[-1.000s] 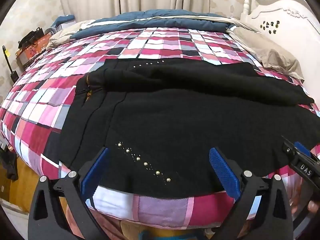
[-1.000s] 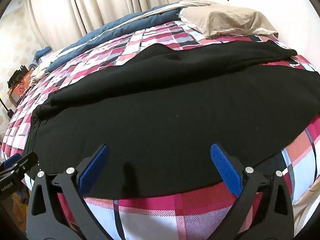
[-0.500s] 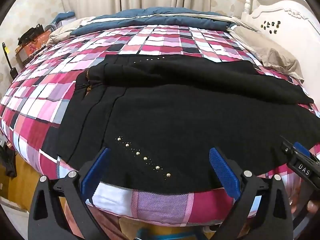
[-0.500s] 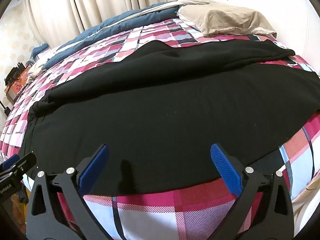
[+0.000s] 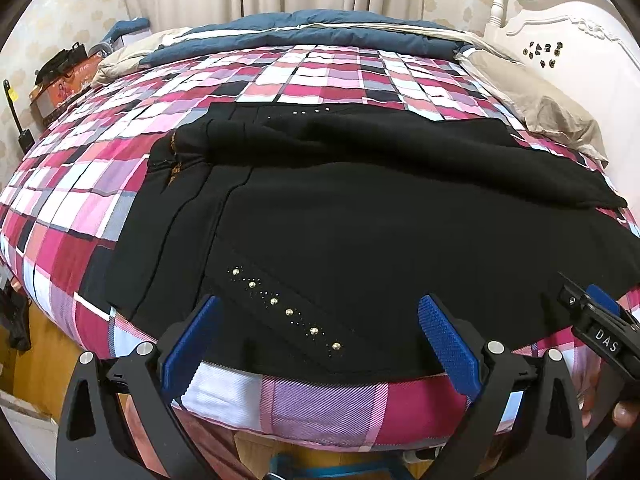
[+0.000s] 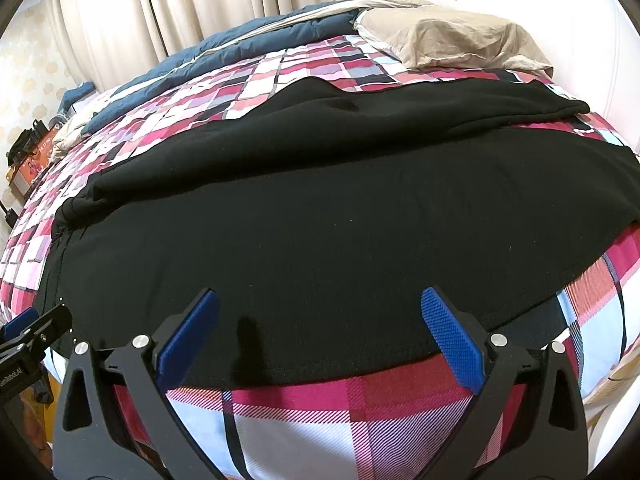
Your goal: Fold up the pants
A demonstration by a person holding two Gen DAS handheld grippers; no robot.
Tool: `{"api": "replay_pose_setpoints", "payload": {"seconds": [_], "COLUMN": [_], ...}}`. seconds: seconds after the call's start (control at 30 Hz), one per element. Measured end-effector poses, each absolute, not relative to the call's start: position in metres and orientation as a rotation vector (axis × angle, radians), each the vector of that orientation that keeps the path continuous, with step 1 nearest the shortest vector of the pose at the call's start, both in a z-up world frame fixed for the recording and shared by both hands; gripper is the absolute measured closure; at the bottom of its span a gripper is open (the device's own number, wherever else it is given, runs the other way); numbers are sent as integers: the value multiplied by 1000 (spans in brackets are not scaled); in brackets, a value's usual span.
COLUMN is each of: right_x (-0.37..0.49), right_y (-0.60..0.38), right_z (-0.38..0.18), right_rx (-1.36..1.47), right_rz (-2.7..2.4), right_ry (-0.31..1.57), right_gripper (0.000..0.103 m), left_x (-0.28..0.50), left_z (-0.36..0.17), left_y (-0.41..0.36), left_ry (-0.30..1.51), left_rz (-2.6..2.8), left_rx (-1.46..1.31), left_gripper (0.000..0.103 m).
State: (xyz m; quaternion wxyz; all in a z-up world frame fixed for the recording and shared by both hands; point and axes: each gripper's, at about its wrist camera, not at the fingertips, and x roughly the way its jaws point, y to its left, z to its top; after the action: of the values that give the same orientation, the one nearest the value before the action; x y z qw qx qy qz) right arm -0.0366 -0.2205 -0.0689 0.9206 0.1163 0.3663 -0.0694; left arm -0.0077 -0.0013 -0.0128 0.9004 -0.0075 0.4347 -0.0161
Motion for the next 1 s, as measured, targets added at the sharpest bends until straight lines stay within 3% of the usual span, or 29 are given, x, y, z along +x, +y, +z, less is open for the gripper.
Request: {"api": "replay_pose_setpoints", "payload": {"seconds": [1.0], "right_x": [-37], "right_y": [-219], "right_z": [-72], "right_rx": [222], "right_rz": [-152], "right_ry": [762], "right_gripper": [2], "left_x": [-8], "left_z": [-15], "left_y": [3], "left_ry": [908], "left_rz": [-32], "left_rx": [-26], "left_gripper": [5]}}
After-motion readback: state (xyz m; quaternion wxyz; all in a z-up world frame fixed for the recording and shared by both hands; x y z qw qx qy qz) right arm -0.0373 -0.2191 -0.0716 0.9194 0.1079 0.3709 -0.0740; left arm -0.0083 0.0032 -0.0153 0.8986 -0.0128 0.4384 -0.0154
